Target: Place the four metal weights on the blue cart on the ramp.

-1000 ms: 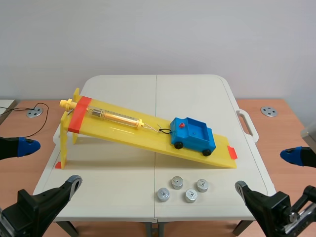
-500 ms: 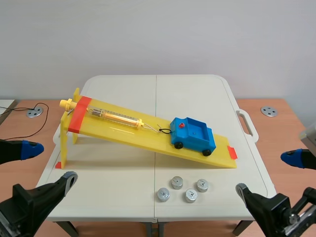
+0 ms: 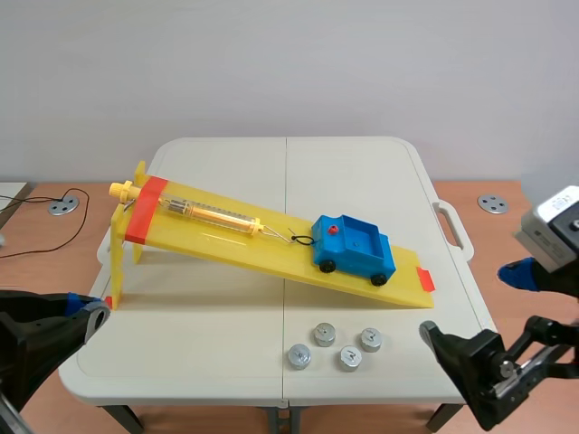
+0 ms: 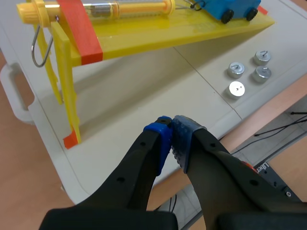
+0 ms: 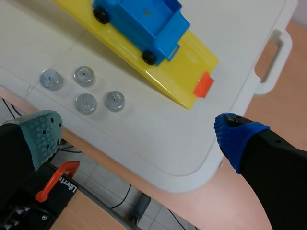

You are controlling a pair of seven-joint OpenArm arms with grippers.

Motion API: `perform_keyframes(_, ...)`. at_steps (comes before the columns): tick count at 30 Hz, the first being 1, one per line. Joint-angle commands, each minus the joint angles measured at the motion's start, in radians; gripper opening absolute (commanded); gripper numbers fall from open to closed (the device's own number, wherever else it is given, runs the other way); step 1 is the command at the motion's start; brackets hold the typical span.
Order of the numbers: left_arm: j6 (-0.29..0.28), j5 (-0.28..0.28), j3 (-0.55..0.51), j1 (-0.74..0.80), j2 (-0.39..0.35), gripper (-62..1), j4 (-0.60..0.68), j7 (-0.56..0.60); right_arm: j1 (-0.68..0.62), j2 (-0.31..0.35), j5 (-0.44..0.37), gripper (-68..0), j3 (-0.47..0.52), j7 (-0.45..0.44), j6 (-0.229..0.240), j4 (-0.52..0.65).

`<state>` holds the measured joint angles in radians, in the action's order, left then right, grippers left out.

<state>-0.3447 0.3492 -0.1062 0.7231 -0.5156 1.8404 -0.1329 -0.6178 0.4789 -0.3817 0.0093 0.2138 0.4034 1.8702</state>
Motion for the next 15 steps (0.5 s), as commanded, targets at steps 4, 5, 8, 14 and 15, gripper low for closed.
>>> perform_keyframes(4, -0.026, 0.071, -0.016, 0.022, -0.006, -58.2, 0.077, 0.067, 0.089, -0.016, -0.047, -5.8, -0.035, -0.058, -0.018, 0.053)
perform_keyframes(5, -0.026, 0.071, -0.016, 0.022, 0.001, -58.2, 0.077, 0.066, 0.094, -0.028, -0.046, -7.6, -0.043, -0.058, -0.018, 0.050)
perform_keyframes(8, -0.026, 0.077, -0.016, 0.021, 0.022, -58.2, 0.077, 0.062, 0.111, -0.056, -0.044, -14.3, -0.073, -0.051, -0.018, 0.034)
perform_keyframes(14, -0.037, 0.077, -0.016, 0.021, 0.042, -58.2, 0.077, 0.061, 0.154, -0.092, -0.043, -24.3, -0.153, -0.031, -0.018, -0.023)
perform_keyframes(15, -0.038, 0.077, -0.016, 0.019, 0.042, -58.2, 0.077, 0.060, 0.161, -0.101, -0.034, -24.3, -0.166, -0.024, -0.017, -0.032)
